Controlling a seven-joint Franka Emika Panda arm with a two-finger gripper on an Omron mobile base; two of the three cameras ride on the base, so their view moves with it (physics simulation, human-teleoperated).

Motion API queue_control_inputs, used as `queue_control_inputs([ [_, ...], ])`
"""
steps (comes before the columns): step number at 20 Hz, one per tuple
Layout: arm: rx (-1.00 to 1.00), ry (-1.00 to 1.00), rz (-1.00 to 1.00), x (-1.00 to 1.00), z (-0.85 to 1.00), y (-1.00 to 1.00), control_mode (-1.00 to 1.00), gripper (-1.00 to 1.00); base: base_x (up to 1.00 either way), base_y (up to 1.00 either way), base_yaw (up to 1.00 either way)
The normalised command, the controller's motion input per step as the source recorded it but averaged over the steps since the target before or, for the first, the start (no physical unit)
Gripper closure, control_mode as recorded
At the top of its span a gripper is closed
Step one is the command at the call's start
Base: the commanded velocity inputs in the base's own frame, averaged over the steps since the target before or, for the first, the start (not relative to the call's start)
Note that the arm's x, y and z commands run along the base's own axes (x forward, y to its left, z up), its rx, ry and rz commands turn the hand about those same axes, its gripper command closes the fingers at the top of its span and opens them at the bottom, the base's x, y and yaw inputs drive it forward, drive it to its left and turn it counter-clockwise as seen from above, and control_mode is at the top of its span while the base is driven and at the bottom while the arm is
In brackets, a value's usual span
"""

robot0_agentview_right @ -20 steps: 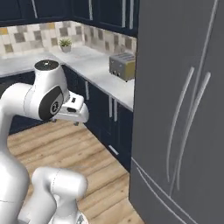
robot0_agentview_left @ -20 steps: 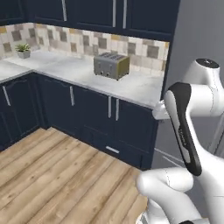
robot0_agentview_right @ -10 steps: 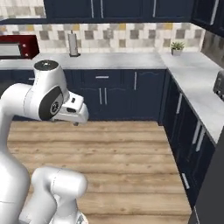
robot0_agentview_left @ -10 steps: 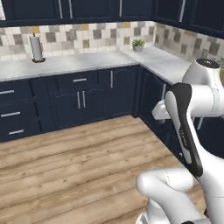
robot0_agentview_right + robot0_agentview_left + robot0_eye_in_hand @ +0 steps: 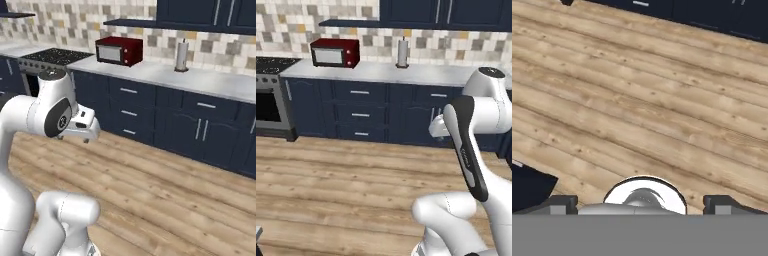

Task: Navigate to the coffee machine.

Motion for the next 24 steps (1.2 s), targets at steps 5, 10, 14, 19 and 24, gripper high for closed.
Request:
queue_control_inputs([
  [5,0.00,0.00,0.00,0.00,0.00,0.00,1.00,-1.00,0.63,0.00,0.73],
  [10,0.00,0.00,0.00,0.00,0.00,0.00,1.00,-1.00,0.58,0.00,0.74],
  [14,0.00,0.00,0.00,0.00,0.00,0.00,1.00,-1.00,0.95,0.00,0.74],
  [19,0.00,0.00,0.00,0.00,0.00,0.00,1.00,-1.00,1.00,-0.22,0.65],
  [24,0.00,0.00,0.00,0.00,0.00,0.00,1.00,-1.00,1.00,-0.75,0.44],
])
